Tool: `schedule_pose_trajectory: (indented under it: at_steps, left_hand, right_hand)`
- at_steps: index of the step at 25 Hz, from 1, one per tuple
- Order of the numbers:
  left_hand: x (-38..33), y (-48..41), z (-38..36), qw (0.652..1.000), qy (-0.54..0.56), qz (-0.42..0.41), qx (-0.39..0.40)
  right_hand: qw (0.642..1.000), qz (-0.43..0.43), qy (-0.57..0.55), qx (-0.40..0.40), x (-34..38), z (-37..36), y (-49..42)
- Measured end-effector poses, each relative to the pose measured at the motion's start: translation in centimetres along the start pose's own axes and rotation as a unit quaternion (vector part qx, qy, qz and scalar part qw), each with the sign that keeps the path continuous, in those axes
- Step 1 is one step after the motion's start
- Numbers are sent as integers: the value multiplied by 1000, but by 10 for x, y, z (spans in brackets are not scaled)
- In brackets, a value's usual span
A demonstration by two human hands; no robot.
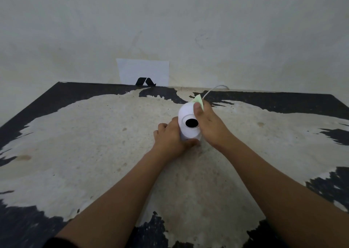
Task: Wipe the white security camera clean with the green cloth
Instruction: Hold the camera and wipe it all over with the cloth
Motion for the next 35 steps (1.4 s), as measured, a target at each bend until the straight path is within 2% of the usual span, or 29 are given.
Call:
schedule_pose_trajectory:
  at_steps: [2, 4, 6, 7, 10, 13, 16, 18, 21, 24, 26, 27, 29, 31, 33, 35]
  left_hand:
    - [-1, 0, 0, 1000, -11, 4, 5]
    - [-3, 0, -1, 999, -43, 0, 5]
    - [-5, -2, -1, 998, -64, -9, -10]
    - [-5, -3, -2, 997, -72, -7, -15]
    - [2, -4, -5, 998, -61, 6, -4]
    - [5, -4, -4, 1000, -16, 5, 2]
    - [3, -5, -4, 1000, -19, 0, -1]
    - [1, -6, -5, 1000, -19, -8, -11]
    - [3, -9, -6, 999, -41, -9, -17]
    - [2, -11, -7, 996, -82, 6, -30]
    - [1, -12, -8, 992, -117, 10, -42]
    - [1, -11, -9, 990, -134, 2, -43]
    - [1, -10, -9, 994, -105, -5, -24]
    - [3, -7, -5, 999, -49, 4, -1]
    - [1, -2, -1, 1000, -25, -5, 1]
    - [-1, 1, 0, 1000, -19, -13, 3]
  right_hand:
    - [994, 71, 81, 3, 15, -3, 10]
    - [962, 140, 232, 31, 36, -9, 11]
    - [925, 161, 339, 62, 52, -15, 1]
    - [919, 152, 356, 79, 55, -16, -6]
    - [950, 88, 270, 127, 49, -16, -26]
    - [991, -15, 107, 82, 25, -2, -29]
    - [992, -98, 59, 52, -4, 4, -9]
    - [994, -83, 59, 44, -4, 1, 6]
    - [991, 21, 127, 48, 23, -6, 14]
    - [930, 118, 335, 92, 51, -20, 7]
    - [896, 126, 406, 126, 57, -27, -5]
    - [893, 117, 409, 144, 56, -29, -12]
    - [907, 96, 372, 172, 55, -31, -24]
    - [943, 65, 283, 162, 53, -24, -34]
    - [972, -1, 193, 133, 41, -9, -37]
    - [985, -80, 106, 112, 19, 3, -28]
Point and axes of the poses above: each hand's wrist, its own y-axis away from the middle knuckle, its own z-axis out of the back of the hand, x = y × z, the point moved 9 cm from there along -y, towards the middle knuckle, and after that the axes turned 11 degrees about z, right-handed, at the moved point
